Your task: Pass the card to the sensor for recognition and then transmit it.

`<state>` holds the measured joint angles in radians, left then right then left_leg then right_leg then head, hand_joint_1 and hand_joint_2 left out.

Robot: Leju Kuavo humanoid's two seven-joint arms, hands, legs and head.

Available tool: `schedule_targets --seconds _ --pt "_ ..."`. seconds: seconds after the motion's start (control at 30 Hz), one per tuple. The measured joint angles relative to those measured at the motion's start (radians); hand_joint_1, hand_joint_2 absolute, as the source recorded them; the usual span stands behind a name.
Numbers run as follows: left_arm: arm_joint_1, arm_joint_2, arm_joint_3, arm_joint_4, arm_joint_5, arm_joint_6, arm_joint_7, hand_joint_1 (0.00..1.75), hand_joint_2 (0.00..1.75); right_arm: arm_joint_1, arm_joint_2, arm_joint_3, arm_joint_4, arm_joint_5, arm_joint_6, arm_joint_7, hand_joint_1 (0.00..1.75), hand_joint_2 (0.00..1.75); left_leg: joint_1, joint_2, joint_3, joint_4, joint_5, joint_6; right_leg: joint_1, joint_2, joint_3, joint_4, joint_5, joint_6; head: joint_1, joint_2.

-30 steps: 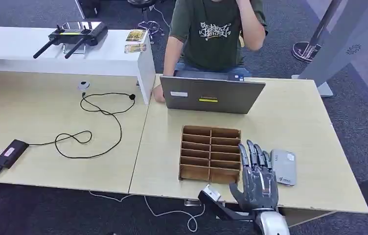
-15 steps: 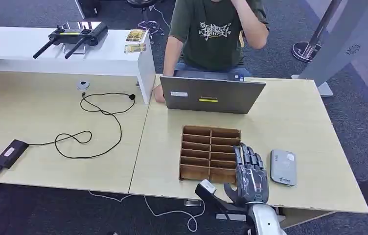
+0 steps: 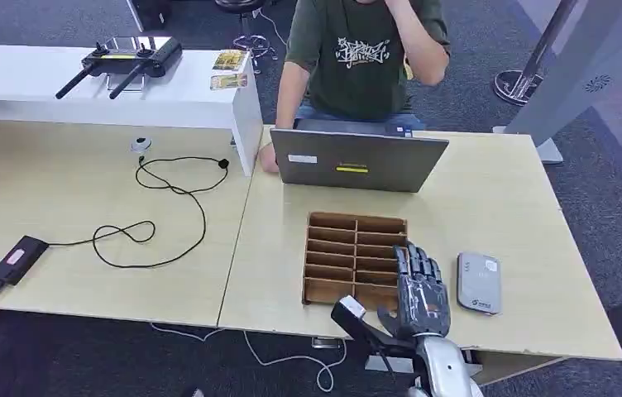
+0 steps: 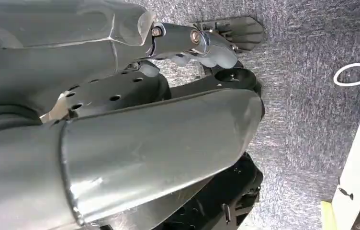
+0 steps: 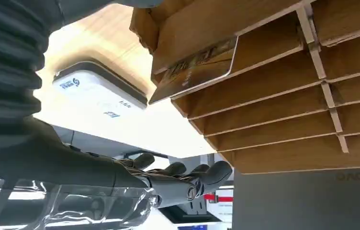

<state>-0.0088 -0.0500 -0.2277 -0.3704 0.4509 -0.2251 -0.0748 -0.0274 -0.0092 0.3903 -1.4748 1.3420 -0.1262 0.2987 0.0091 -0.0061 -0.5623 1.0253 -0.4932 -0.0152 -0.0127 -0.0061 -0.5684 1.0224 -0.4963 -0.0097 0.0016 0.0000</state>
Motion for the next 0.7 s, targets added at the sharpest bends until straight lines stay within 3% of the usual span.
schedule_targets --seconds 0.7 --pt "-0.001 -0.008 0.000 -0.010 -0.010 0.000 0.000 0.00 0.00 0.009 0.000 -0.009 -0.003 0.056 0.002 0.043 0.00 1.75 0.000 0.000 0.000 0.000 0.000 0.000 0.000 0.000 0.000 0.000 0.000 0.000 0.000 0.000"
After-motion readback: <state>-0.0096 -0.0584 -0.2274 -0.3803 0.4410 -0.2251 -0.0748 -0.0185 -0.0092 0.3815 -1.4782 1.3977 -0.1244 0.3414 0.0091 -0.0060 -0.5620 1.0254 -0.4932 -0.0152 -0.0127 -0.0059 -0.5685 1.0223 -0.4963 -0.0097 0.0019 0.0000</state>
